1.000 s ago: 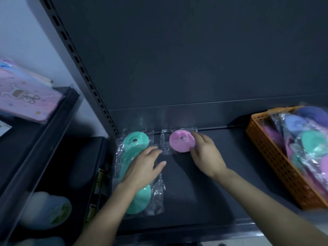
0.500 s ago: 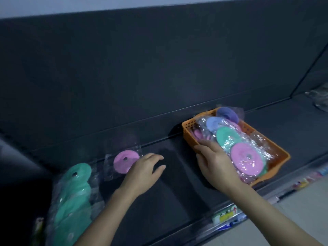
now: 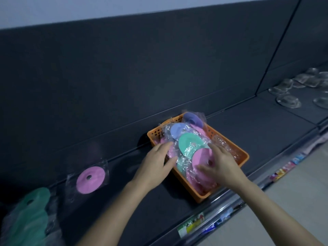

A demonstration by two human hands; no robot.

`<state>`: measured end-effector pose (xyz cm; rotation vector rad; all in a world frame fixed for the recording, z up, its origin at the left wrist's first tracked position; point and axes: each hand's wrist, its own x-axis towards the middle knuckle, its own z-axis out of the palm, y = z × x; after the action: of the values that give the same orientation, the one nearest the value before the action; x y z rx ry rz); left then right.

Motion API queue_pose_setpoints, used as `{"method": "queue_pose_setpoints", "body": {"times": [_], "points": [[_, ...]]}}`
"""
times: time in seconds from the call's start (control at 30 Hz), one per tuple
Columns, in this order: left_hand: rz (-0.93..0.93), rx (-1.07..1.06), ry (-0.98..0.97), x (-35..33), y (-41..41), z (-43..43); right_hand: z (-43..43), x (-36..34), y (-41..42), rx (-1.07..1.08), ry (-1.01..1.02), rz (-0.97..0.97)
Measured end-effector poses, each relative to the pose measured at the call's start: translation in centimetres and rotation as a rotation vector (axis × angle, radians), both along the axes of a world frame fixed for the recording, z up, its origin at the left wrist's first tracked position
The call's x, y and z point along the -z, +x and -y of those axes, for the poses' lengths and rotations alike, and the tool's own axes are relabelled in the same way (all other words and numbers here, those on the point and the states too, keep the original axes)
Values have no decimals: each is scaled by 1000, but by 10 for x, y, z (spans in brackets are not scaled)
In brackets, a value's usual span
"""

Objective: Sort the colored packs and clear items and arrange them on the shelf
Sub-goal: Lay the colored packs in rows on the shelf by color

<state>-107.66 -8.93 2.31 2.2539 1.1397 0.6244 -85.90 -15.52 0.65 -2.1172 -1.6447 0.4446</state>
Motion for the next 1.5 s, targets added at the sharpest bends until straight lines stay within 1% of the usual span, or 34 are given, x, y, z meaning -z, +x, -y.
{"method": "queue_pose_setpoints", "body": {"times": [0.07, 0.17, 0.3, 0.4, 0.5, 0.57, 0.67, 0.73, 0.83, 0.9, 0.97, 1.03, 1.1, 1.13, 1.17, 1.23, 1.33, 1.4, 1.43, 1.5], "points": [[35, -20, -39, -3, 12, -2, -4, 2, 4, 13, -4, -2], [53, -64, -81, -5, 25, -5, -9, 1, 12, 68, 67, -85], [70, -141, -190, -6, 37, -10, -13, -1, 27, 251, 197, -232], [117, -206, -293, -7, 52, -15, -17, -2, 39, 377, 234, -372], [157, -298, -397, -9, 67, -23, -20, -2, 46, 370, 213, -441], [146, -331, -467, -8, 73, -27, -19, -2, 48, 351, 198, -471], [163, -312, -441, -3, 75, -29, -17, -2, 52, 397, 257, -525], [239, -303, -420, -3, 72, -28, -18, -4, 54, 442, 319, -598], [396, -309, -445, -6, 64, -29, -20, -7, 55, 463, 335, -748], [471, -312, -448, -8, 57, -31, -23, -10, 53, 465, 330, -855], [505, -329, -412, -11, 50, -30, -26, -14, 51, 443, 326, -959], [520, -368, -370, -12, 42, -29, -27, -18, 48, 378, 319, -996], [539, -406, -339, -13, 33, -28, -28, -22, 44, 303, 317, -963], [558, -417, -326, -13, 28, -27, -28, -24, 43, 275, 316, -917], [584, -421, -317, -13, 24, -27, -30, -25, 44, 245, 303, -828], [616, -421, -309, -12, 14, -24, -34, -27, 51, 148, 208, -542], [647, -431, -343, -8, 3, -20, -40, -33, 67, -99, 15, -119], [667, -435, -364, -5, 0, -18, -43, -34, 71, -210, -79, 77], [674, -432, -375, -3, 0, -17, -45, -34, 70, -251, -118, 127], [665, -417, -391, -1, 0, -15, -48, -32, 68, -313, -186, 138]]}}
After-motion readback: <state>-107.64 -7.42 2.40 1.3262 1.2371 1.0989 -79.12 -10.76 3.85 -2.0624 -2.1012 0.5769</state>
